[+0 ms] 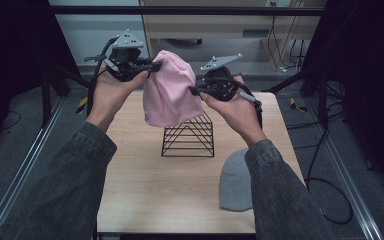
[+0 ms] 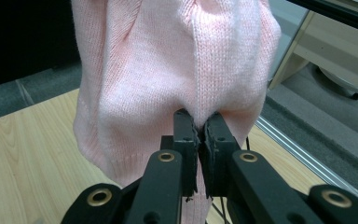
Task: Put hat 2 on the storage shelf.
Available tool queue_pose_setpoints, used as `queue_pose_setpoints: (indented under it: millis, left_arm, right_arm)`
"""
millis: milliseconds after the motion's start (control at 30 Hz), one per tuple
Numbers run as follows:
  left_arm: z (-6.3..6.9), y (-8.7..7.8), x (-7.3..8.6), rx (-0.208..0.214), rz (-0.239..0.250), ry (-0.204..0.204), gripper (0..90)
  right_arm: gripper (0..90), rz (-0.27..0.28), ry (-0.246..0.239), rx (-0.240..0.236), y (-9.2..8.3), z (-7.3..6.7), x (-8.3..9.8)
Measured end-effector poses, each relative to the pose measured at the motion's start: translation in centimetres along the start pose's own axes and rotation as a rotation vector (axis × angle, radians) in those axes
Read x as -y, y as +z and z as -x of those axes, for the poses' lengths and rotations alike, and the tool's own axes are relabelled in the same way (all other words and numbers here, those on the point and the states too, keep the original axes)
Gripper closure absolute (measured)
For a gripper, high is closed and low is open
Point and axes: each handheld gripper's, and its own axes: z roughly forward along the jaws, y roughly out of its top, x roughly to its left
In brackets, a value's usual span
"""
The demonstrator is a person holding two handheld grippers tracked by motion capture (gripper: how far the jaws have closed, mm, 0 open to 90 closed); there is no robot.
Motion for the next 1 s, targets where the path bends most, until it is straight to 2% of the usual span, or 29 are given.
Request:
queue_pose_setpoints:
  millis: [267, 600, 733, 1000]
  left_arm:
    - [0.2, 1.0, 0.0, 0.005, 0.008, 0.004, 78.4]
    - [0.1, 1.3, 0.1, 0.004, 0.016, -0.002, 78.5]
    - [0.3, 1.3, 0.0, -0.005, 0.018, 0.019, 78.4]
    - [0.3, 2.1, 0.3, -0.017, 0.009, 0.025, 78.4]
  right_arm:
    - [85.8, -0.003, -0.006, 0.014, 0.3, 0.1, 0.2]
    - [85.8, 0.006, 0.003, 0.02, 0.1, 0.5, 0.5]
    - [85.8, 0.012, 0.003, 0.025, 0.0, 0.6, 0.7]
    - [85.8, -0.003, -0.003, 0.034, 0.4, 0.7, 1.4]
